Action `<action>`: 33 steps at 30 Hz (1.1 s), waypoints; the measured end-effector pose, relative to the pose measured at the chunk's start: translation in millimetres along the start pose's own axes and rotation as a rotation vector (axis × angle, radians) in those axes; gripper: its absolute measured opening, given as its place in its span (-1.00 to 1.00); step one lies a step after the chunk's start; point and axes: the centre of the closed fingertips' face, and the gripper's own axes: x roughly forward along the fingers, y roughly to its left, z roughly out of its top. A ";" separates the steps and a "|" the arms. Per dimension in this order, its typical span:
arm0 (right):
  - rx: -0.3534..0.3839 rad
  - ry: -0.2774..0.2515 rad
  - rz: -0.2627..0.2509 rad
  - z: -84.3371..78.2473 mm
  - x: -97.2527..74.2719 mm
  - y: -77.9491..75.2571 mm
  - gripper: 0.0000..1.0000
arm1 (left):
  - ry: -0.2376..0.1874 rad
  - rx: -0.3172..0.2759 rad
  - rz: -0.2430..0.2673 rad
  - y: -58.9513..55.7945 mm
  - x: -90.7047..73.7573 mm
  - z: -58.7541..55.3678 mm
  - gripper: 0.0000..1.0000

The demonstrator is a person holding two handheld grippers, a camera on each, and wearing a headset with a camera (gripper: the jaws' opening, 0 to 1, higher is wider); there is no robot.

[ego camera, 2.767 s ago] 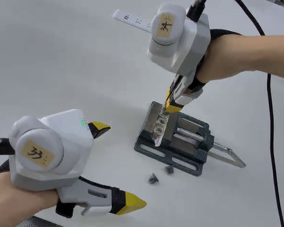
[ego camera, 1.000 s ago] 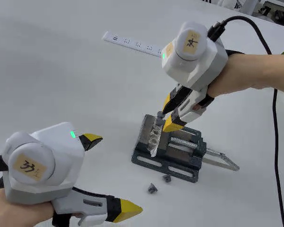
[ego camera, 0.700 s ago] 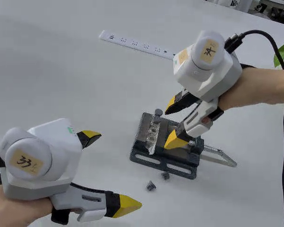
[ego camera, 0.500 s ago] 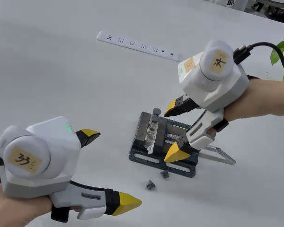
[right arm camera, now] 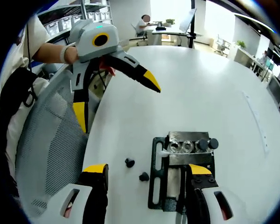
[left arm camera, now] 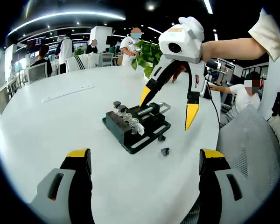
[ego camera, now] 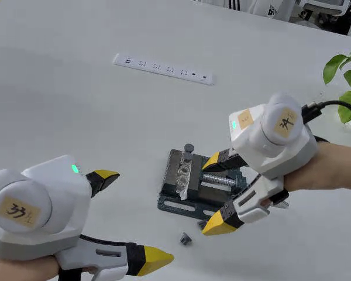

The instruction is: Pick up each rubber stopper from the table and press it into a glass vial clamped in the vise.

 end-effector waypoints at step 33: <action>-0.052 -0.037 0.027 -13.3 55.8 27.8 -0.62 | 0.006 -0.011 0.001 -7.0 -2.6 -3.8 0.89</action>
